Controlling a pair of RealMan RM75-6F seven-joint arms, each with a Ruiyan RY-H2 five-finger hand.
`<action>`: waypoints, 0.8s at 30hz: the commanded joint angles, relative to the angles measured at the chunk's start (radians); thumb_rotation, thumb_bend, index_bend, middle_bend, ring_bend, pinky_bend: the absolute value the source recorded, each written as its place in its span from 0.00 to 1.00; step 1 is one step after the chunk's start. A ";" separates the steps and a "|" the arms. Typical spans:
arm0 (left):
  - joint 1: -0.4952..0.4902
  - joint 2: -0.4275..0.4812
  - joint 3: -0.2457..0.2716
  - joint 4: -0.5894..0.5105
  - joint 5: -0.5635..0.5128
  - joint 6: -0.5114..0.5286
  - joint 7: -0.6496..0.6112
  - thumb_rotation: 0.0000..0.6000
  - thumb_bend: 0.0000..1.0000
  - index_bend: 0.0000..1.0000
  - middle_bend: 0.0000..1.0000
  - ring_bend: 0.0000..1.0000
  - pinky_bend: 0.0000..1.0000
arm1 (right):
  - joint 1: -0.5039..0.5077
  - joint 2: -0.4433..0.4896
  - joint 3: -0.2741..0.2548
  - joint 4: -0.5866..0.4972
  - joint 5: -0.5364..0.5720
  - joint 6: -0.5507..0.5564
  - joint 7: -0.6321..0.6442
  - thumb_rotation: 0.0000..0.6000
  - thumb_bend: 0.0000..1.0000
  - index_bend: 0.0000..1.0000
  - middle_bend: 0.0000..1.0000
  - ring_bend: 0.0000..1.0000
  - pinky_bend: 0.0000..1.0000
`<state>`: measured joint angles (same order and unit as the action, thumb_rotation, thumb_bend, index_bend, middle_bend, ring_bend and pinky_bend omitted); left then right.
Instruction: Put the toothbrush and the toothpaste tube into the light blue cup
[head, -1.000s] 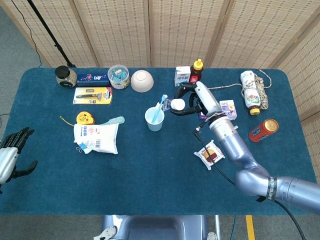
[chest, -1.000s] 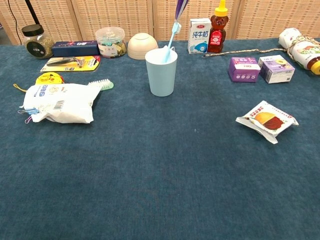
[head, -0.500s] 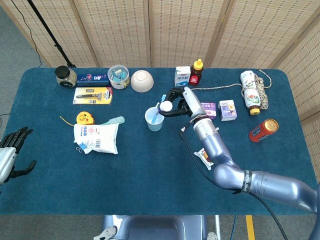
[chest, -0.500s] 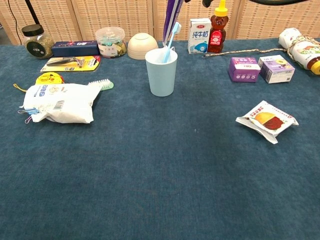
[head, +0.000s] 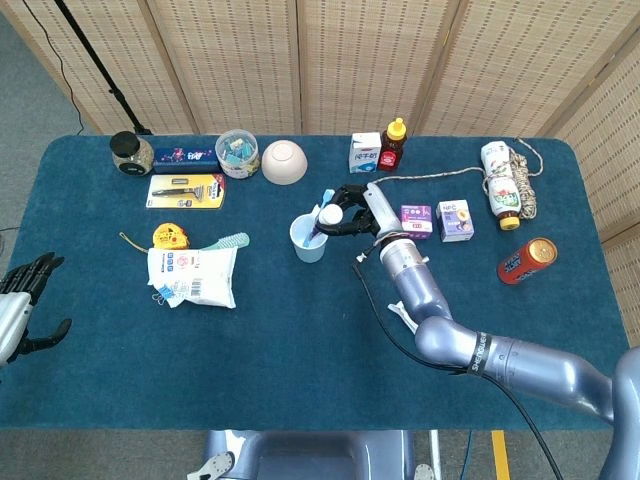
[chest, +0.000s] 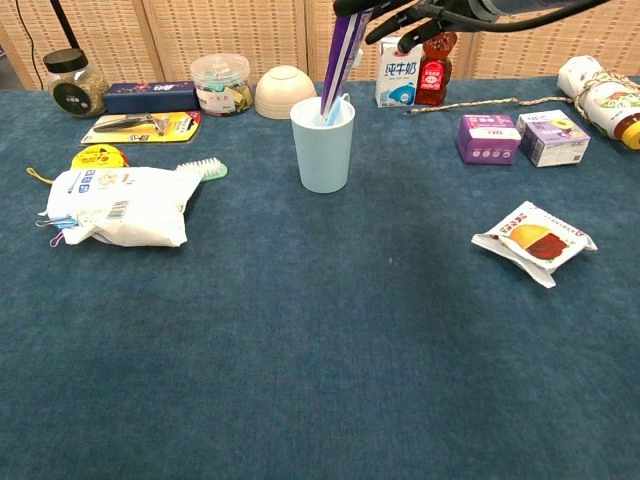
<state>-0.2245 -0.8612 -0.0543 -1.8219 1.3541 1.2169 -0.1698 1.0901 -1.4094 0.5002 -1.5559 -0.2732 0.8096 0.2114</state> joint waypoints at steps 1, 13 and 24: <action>-0.002 0.000 -0.001 0.000 -0.004 -0.005 0.003 1.00 0.34 0.00 0.00 0.00 0.00 | -0.001 -0.011 0.008 0.010 0.001 -0.004 -0.002 1.00 0.50 0.69 0.50 0.44 0.70; -0.004 0.001 0.000 -0.002 -0.002 -0.010 0.006 1.00 0.34 0.00 0.00 0.00 0.00 | 0.004 -0.072 0.006 0.066 0.015 0.009 -0.038 1.00 0.50 0.69 0.50 0.44 0.70; -0.006 0.005 0.002 -0.003 -0.002 -0.019 0.001 1.00 0.34 0.00 0.00 0.00 0.00 | 0.002 -0.127 -0.002 0.118 0.016 0.004 -0.073 1.00 0.50 0.69 0.50 0.44 0.70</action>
<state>-0.2309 -0.8562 -0.0527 -1.8246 1.3520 1.1978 -0.1685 1.0927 -1.5341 0.4983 -1.4401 -0.2566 0.8149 0.1403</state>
